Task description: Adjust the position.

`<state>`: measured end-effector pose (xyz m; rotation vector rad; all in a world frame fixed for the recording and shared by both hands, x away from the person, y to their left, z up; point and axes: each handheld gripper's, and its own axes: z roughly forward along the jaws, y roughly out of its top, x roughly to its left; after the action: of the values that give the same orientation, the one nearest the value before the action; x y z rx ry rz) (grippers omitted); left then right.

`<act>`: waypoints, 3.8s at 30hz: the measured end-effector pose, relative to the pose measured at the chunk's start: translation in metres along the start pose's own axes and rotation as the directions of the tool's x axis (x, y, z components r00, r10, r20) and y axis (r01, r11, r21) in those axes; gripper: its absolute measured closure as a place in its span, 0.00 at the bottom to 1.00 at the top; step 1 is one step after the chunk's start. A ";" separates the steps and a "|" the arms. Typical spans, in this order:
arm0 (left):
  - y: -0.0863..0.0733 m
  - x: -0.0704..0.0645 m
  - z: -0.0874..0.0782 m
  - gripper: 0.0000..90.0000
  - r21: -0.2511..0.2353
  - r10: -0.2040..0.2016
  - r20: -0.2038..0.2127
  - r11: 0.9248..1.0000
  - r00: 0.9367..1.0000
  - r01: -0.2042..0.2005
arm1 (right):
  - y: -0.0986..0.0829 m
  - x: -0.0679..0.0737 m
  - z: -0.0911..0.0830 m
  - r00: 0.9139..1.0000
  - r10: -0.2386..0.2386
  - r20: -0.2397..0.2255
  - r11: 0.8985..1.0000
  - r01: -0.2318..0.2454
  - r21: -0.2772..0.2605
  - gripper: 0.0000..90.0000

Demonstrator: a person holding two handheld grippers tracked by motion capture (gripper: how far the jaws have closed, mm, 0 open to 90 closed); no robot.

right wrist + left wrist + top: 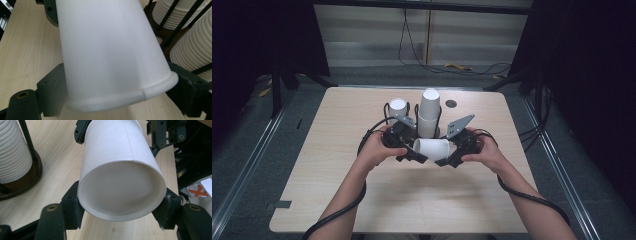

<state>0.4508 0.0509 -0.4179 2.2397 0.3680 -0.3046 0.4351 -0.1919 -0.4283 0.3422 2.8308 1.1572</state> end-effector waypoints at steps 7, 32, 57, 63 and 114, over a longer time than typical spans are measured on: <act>0.002 -0.002 -0.003 0.40 -0.016 -0.006 0.004 1.000 1.000 0.006 | 0.000 0.000 0.001 1.000 -0.002 0.000 1.000 0.002 -0.018 0.15; 0.000 0.001 0.002 0.38 -0.017 -0.006 0.009 1.000 1.000 0.006 | 0.002 0.002 -0.001 1.000 -0.026 0.005 1.000 0.026 -0.004 0.21; -0.002 -0.002 0.002 0.26 0.108 0.101 -0.116 0.990 0.988 -0.088 | 0.007 -0.001 -0.005 0.999 -0.034 0.006 0.976 0.032 0.217 0.22; -0.002 -0.003 0.003 0.25 0.117 0.112 -0.119 0.988 0.987 -0.098 | 0.009 -0.003 -0.004 0.999 -0.033 -0.008 0.961 0.034 0.275 0.22; 0.003 -0.013 0.027 0.26 0.192 0.218 -0.116 0.962 0.969 -0.193 | 0.037 0.002 0.003 0.996 -0.069 -0.048 0.886 0.083 0.455 0.21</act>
<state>0.4373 0.0266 -0.4287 2.4598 0.1811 -0.0760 0.4402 -0.1636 -0.4044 0.2312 3.0860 0.4672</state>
